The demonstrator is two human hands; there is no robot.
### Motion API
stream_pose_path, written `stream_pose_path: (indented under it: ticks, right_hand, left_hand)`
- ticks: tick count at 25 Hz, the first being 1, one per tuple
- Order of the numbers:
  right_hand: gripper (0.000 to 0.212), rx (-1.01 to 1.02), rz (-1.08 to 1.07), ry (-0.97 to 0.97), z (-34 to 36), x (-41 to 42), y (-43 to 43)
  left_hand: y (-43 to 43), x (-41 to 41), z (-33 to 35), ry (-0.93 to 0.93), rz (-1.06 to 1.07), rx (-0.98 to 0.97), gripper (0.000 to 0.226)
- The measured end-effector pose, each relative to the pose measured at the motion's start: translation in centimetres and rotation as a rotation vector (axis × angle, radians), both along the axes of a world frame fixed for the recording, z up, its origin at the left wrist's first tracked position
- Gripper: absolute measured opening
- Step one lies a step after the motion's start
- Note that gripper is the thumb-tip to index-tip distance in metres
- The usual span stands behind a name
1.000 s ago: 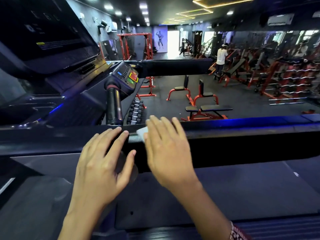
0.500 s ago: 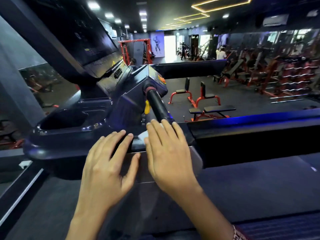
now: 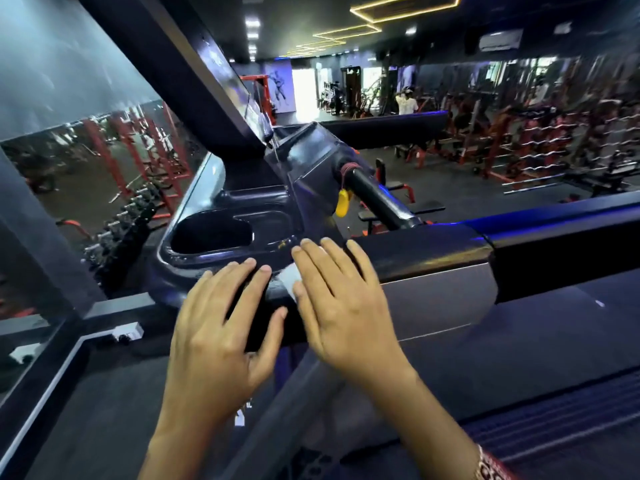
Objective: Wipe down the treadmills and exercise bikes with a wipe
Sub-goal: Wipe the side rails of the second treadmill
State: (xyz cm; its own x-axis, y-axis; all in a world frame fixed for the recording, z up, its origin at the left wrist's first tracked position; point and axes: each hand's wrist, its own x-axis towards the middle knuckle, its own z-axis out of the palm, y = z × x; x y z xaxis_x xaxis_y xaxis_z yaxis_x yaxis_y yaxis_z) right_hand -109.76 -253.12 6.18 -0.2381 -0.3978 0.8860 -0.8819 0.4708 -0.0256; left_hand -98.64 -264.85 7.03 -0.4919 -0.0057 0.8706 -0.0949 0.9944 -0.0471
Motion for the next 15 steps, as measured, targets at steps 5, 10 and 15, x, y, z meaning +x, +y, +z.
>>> stream_pose_path:
  ticks: [5,10,15]
  right_hand:
    - [0.042,-0.176,-0.211,-0.081,-0.2,-2.2,1.7]
    - [0.041,-0.07,-0.051,0.004,0.6,3.0,-4.4]
    - [0.045,-0.152,-0.146,0.177,-4.8,-1.2,0.5]
  left_hand:
    - [-2.0,1.2,-0.6,0.031,-0.029,-0.027,0.039]
    - [-2.8,2.1,-1.4,0.044,-0.069,-0.041,0.039]
    - [-2.3,1.9,-2.9,0.074,-0.058,-0.084,0.043]
